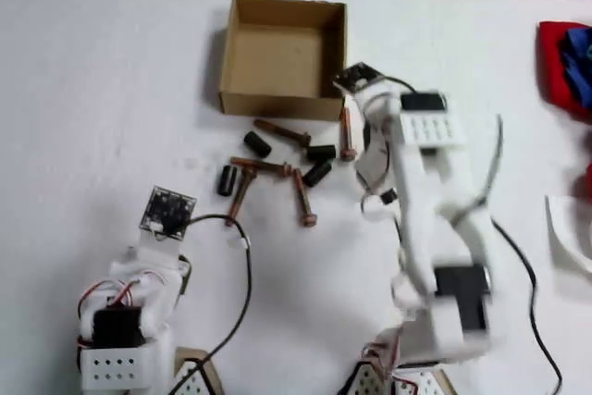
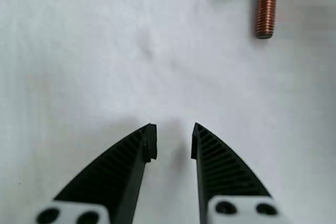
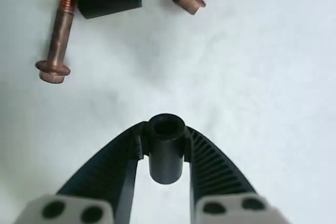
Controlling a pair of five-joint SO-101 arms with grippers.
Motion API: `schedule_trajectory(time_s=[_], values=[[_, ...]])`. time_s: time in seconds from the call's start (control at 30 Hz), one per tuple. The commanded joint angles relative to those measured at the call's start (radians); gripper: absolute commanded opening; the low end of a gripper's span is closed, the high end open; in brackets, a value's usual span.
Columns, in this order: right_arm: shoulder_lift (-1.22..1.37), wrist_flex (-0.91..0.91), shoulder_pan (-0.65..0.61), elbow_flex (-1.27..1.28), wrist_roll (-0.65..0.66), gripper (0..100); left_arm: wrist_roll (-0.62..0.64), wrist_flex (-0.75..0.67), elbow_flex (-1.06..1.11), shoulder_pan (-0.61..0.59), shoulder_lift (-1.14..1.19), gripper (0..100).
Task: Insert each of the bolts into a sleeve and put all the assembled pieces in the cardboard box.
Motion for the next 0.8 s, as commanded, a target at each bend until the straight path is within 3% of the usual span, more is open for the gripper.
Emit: schedule_trajectory(time_s=[0.0, 0.27, 0.47, 0.77], values=[[-0.387, -0.13, -0.004, 0.259, -0.006, 2.2, -0.006, -0.014, 0.021, 0.006, -0.028, 13], [-0.875, -0.168, -0.033, 0.529, -0.026, 2.2, -0.006, -0.014, 0.021, 0.006, -0.028, 13], [-1.132, -0.216, 0.085, 0.552, -0.322, 2.2, -0.006, -0.014, 0.021, 0.011, -0.028, 13], [-0.96, -0.53, 0.025, 0.775, -0.239, 2.1, -0.012, -0.014, 0.021, 0.003, -0.028, 13]])
